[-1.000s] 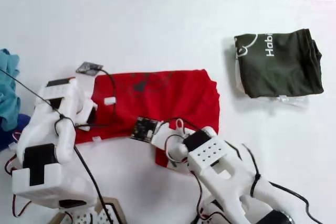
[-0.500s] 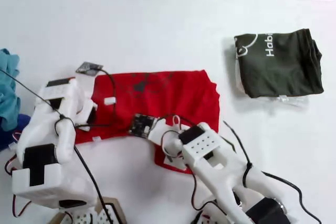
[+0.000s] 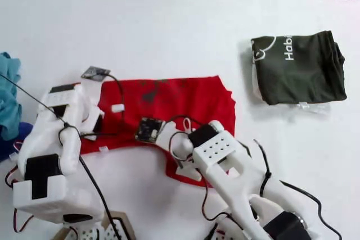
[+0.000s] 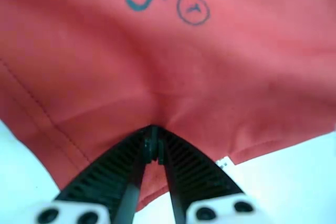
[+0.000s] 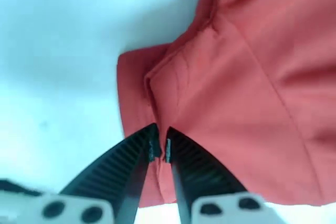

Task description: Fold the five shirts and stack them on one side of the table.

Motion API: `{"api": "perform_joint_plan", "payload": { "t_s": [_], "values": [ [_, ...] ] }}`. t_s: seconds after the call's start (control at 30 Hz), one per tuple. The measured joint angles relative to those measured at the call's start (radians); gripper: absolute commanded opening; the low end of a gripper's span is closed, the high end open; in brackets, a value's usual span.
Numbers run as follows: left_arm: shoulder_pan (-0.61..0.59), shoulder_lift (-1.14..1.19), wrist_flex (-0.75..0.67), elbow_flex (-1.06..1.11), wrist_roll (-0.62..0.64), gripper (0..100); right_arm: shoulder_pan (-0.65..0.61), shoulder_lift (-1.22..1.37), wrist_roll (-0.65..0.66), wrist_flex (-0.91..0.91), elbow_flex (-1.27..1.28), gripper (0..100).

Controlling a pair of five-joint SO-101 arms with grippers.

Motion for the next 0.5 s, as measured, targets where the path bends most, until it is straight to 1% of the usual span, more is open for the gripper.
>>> {"api": "perform_joint_plan", "payload": {
  "t_s": [0.23,0.5],
  "values": [
    [0.0,0.0,0.0,0.0,0.0,3,0.0,-0.086,0.0,0.035,0.003,2.0],
    [0.0,0.0,0.0,0.0,0.0,3,0.0,-0.132,-0.003,-0.06,0.137,2.5]
  ]
}}
